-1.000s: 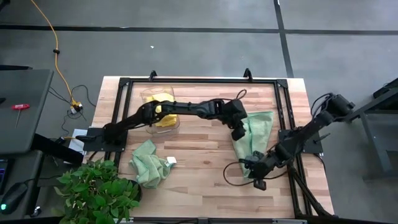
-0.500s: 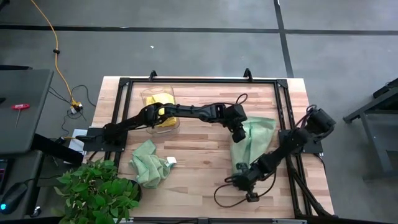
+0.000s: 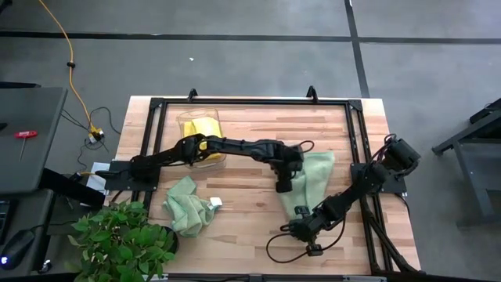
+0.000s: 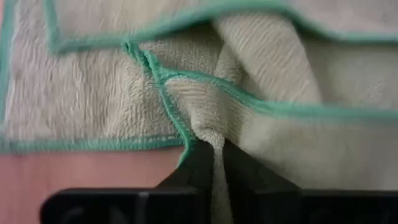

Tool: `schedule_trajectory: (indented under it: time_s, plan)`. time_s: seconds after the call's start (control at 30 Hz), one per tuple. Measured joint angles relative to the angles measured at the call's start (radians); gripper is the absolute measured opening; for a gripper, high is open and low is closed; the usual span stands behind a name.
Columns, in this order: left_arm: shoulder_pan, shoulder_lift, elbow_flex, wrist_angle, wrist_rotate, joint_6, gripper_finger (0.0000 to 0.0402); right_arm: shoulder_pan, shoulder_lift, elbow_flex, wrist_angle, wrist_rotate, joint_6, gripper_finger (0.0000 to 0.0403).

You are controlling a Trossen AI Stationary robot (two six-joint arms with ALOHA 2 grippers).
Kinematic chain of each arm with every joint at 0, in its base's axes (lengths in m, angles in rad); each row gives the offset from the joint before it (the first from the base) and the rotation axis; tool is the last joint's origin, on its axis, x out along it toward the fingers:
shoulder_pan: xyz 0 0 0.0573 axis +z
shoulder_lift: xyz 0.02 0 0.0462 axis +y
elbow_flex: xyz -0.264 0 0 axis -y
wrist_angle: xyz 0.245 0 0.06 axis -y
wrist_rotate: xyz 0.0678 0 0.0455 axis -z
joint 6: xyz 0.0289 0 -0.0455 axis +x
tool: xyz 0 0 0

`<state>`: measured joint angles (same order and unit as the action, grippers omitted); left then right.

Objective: Fold microfiber towels
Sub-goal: Fold the right green towel

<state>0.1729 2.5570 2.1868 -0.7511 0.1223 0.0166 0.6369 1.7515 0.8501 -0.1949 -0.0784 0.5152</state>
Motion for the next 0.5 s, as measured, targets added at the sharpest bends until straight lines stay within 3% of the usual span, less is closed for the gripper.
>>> schedule_trajectory:
  time_s: [0.23, 0.5]
  plan:
    - [-0.011, -0.057, -0.004, -0.253, -0.016, -0.087, 0.0007, -0.001, -0.001, 0.001, -0.042, 0.012, -0.019, 0.0000]
    - [-0.115, -0.073, -0.051, -0.319, -0.035, -0.196, 0.0004, 0.004, -0.016, -0.012, -0.127, 0.018, 0.057, 0.0000]
